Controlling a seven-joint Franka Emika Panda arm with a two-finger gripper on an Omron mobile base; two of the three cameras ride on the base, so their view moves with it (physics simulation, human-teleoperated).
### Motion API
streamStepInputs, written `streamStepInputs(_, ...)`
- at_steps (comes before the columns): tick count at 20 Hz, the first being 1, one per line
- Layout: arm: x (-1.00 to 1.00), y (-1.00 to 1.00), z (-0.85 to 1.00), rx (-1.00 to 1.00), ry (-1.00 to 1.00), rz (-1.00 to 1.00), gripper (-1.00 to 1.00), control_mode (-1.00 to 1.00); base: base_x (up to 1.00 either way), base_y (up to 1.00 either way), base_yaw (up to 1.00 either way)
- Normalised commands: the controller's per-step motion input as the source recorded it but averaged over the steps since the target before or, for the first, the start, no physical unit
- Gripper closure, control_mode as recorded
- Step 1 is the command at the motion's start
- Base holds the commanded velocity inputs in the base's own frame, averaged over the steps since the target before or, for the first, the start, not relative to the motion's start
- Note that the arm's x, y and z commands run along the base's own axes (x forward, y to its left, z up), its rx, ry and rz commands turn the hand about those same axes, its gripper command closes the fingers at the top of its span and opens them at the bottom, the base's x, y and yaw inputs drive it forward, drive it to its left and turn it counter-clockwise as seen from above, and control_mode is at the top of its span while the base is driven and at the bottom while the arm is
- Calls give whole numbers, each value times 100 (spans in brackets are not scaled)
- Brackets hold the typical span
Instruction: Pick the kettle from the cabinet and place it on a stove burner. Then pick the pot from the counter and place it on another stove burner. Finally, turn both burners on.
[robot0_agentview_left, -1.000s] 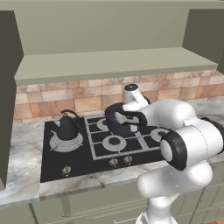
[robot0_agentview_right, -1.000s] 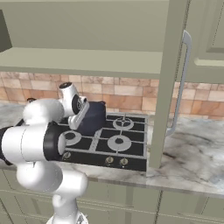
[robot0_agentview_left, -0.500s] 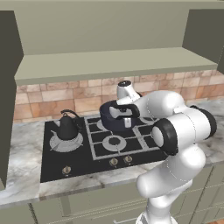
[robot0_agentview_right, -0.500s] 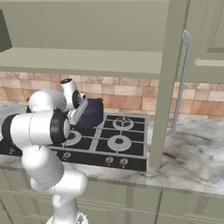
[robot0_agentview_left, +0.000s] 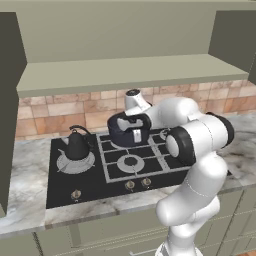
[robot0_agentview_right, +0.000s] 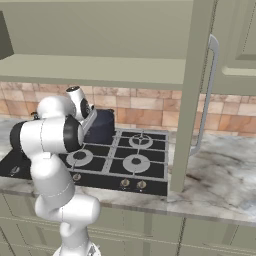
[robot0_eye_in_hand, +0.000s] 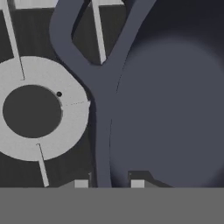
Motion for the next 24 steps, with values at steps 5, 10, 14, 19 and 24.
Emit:
streamStepInputs(5, 23, 15, -8, 0, 3, 0, 100, -100, 0, 0, 0)
streamStepInputs(10, 20, 0, -12, 2, 2, 0, 100, -100, 0, 0, 0)
streamStepInputs(14, 26, 0, -14, 4, 0, 0, 100, -100, 0, 0, 0)
streamStepInputs(19, 32, 5, -15, 4, 0, 0, 100, -100, 0, 0, 0)
streamStepInputs(24, 28, 8, -13, 2, 0, 0, 100, -100, 0, 0, 0)
